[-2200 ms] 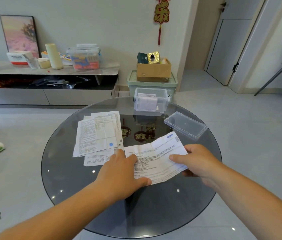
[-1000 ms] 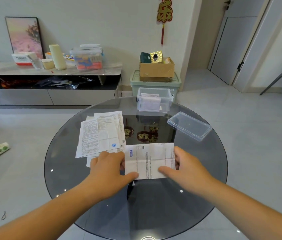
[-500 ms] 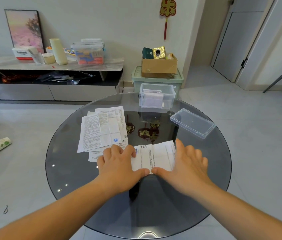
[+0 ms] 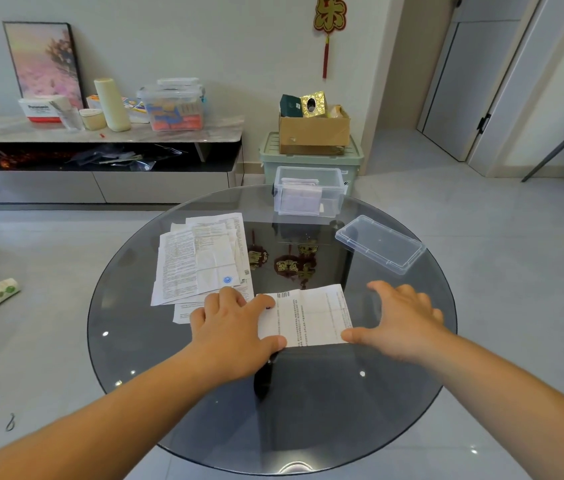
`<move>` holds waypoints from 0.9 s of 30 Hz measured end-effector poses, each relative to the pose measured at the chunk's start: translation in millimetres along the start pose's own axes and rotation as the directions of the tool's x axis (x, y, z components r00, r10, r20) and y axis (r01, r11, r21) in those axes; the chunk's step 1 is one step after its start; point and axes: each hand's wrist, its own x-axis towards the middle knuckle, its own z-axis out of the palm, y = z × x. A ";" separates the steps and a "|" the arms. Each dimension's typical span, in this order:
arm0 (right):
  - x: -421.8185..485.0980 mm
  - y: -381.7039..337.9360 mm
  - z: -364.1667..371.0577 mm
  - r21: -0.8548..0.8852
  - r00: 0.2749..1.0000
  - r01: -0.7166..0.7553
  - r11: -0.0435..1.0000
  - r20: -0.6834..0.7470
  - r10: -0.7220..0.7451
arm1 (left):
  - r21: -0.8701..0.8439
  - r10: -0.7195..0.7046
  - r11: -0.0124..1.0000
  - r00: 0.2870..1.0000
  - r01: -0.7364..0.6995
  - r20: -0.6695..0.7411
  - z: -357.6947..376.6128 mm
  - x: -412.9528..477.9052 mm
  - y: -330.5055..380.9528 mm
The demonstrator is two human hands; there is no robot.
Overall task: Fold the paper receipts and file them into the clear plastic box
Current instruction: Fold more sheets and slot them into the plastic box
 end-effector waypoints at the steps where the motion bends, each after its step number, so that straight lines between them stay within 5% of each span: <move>1: 0.5 1.0 -0.1 0.006 1.000 0.006 1.000 -0.003 -0.006 | -0.003 0.007 1.000 1.000 -0.007 -0.006 0.1 0.1 0.5; 8: -3.2 0.4 2.3 0.170 0.988 0.147 0.974 -0.079 -0.135 | -0.074 0.163 0.984 0.987 -0.163 0.000 -5.8 4.8 -1.5; 11: -12.7 -6.1 7.5 0.236 0.915 0.397 0.887 -0.182 -0.361 | -0.069 0.257 0.964 0.966 -0.255 0.017 -11.4 5.3 3.7; 15: -21.5 -13.1 19.2 0.183 0.810 0.585 0.790 -0.080 -0.581 | -0.088 0.341 0.938 0.939 -0.336 0.045 -13.7 5.2 11.3; 22: -21.7 -6.2 22.1 0.059 0.795 0.605 0.794 0.004 -0.606 | -0.054 0.344 0.938 0.937 -0.342 0.053 -16.9 10.9 10.5; 27: -23.3 -4.6 17.8 0.027 0.794 0.604 0.797 0.068 -0.604 | -0.347 0.221 0.923 0.968 -0.168 0.118 -29.3 10.6 13.6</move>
